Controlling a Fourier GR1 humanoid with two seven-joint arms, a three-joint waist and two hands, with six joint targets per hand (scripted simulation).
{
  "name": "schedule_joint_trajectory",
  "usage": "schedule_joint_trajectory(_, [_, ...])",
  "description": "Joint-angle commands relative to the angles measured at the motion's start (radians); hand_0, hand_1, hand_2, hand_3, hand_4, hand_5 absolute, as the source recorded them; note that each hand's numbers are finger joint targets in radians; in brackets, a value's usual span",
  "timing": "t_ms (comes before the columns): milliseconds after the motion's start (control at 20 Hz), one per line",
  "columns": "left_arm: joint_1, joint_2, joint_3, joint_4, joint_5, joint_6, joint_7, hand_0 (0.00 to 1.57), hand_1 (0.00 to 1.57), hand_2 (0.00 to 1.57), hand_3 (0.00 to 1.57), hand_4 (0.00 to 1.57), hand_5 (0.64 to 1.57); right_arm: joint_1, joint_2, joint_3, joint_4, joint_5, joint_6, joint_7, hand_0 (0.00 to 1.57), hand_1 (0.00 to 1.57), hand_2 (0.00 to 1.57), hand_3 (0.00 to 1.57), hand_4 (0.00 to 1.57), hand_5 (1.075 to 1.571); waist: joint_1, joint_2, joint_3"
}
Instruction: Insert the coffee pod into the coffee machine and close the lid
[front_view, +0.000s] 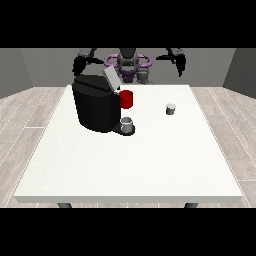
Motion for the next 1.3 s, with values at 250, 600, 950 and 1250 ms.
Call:
schedule_joint_trajectory(250, [-0.173,0.198,0.132,0.209,-0.023,-0.077,0.017,0.0,0.0,0.0,0.0,0.0,1.571,-0.072,-0.026,-0.013,-0.067,-0.042,0.021,0.019,0.0,0.0,0.0,0.0,0.18,1.571,-0.093,0.093,-0.002])
schedule_joint_trajectory(600, [-0.314,0.199,0.099,0.377,-0.113,-0.04,0.033,0.0,0.0,0.0,0.0,0.0,1.571,-0.101,0.036,0.059,-0.048,0.01,-0.049,0.012,0.0,0.0,0.0,0.0,0.12,1.571,-0.11,0.142,-0.0017])
schedule_joint_trajectory(950, [-0.421,0.268,0.139,0.595,-0.123,-0.085,0.028,0.0,0.0,0.0,0.0,0.0,1.571,-0.1,0.036,0.088,-0.052,0.017,-0.028,0.016,0.0,0.0,0.0,0.0,0.33,1.571,-0.134,0.187,-0.0018])
schedule_joint_trajectory(1250, [-0.449,0.224,0.067,0.64,-0.223,-0.019,0.032,0.0,0.0,0.0,0.0,0.0,1.571,-0.194,0.036,0.05,0.015,0.05,-0.108,0.084,0.0,0.0,0.0,0.0,0.37,1.571,-0.096,0.199,-0.0017])
